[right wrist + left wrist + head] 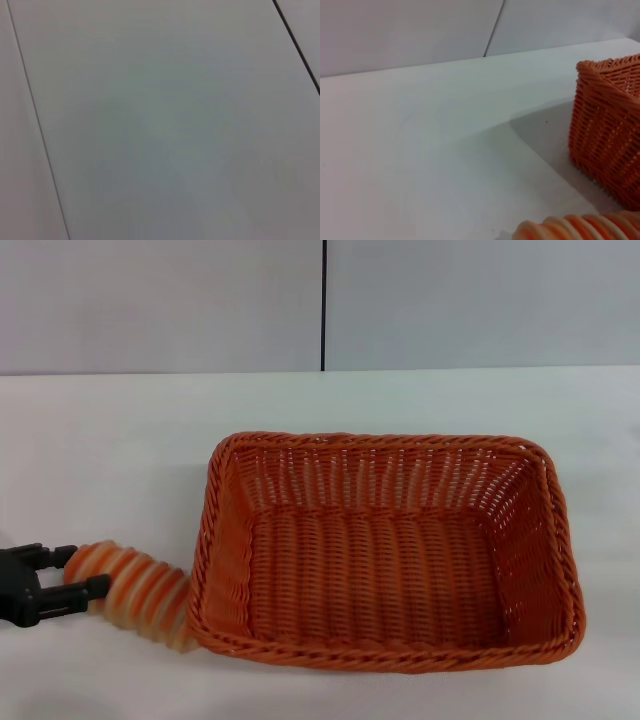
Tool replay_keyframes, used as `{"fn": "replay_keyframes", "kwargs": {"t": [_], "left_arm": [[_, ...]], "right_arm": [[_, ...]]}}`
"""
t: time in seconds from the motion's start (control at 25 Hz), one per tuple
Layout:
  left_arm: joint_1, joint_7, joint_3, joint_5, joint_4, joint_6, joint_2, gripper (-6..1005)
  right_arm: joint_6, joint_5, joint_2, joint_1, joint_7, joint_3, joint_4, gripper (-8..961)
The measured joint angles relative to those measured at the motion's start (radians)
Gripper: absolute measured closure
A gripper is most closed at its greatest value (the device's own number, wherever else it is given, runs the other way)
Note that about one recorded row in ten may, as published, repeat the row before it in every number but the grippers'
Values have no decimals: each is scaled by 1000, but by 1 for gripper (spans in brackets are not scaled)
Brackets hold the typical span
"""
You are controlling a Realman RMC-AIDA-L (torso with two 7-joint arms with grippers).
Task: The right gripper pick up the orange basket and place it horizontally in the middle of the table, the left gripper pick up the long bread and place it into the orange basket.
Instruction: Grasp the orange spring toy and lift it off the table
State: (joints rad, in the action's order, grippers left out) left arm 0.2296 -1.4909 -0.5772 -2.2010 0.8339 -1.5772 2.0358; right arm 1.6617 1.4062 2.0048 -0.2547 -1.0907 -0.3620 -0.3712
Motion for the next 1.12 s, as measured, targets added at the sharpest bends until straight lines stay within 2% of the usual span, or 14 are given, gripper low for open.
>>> {"fn": "replay_keyframes", "kwargs": {"t": [0.12,0.36,1.12], "left_arm": [[3,0,0,-6,0,-7,0,198],[7,10,8,-2,4,-11,1,431],[43,10,11,0,7,-19,-7,596]], "right_arm": [[0,0,0,0,0,6,0,227],[-10,-4,1,-2,-1,8,0,227],[-36,-10,6,-10,2,36,0,227]]}}
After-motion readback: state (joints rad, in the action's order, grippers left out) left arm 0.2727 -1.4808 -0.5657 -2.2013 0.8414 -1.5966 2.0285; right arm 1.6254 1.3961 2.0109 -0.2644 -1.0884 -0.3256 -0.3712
